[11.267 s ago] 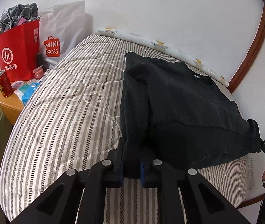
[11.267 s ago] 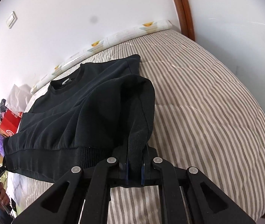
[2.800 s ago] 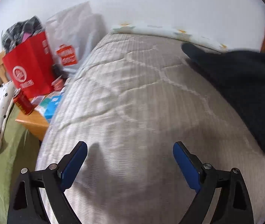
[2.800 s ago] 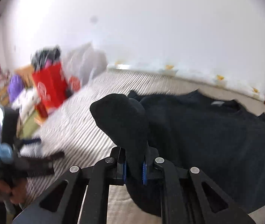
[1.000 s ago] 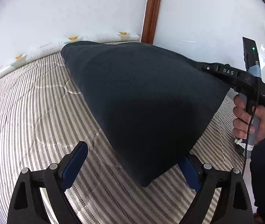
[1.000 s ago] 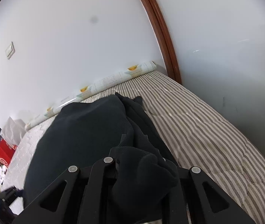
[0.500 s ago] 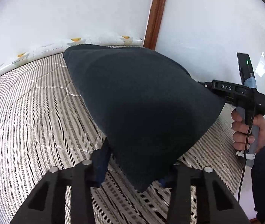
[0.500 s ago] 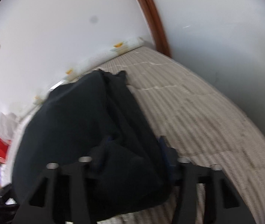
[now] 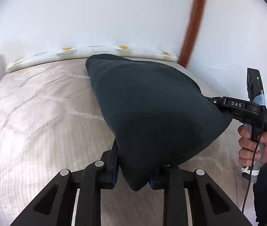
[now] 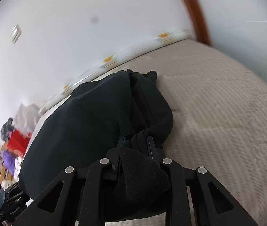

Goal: Fold small clothes

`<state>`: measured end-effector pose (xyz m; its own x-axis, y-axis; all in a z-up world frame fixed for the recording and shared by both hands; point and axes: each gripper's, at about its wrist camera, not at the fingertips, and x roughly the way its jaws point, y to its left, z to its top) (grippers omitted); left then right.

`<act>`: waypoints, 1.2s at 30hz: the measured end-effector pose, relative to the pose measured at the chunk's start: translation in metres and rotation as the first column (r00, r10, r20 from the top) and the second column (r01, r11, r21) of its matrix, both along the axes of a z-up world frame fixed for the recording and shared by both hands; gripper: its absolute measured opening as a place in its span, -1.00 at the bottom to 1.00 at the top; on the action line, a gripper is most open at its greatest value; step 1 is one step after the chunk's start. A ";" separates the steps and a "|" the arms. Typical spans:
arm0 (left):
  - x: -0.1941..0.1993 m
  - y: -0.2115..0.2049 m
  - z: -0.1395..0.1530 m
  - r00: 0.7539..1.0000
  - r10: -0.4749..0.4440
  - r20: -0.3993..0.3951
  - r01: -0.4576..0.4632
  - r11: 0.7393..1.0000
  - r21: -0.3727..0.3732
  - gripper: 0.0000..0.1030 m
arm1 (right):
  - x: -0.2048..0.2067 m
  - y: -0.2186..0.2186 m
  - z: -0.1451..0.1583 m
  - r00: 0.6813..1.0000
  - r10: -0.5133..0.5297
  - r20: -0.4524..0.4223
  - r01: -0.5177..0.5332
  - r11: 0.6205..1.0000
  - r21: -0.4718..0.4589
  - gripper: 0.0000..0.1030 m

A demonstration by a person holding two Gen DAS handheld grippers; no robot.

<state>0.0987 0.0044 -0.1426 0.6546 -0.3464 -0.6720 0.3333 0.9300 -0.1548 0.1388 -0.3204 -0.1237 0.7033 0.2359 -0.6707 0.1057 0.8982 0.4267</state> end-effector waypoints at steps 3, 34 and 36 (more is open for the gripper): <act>-0.006 0.036 0.000 0.999 0.053 -0.004 -0.053 0.999 0.011 -0.56 | 0.012 0.042 0.002 0.997 0.083 0.003 -0.083 0.997 0.009 -0.58; 0.003 0.061 -0.024 0.992 0.064 -0.104 -0.061 0.998 0.035 0.25 | 0.024 0.087 0.036 0.958 0.234 0.166 -0.213 0.968 -0.134 -0.90; 0.004 0.061 -0.025 0.992 0.059 -0.107 -0.056 0.998 0.031 0.25 | 0.013 0.068 0.043 0.961 0.192 0.201 -0.174 0.980 -0.100 -0.90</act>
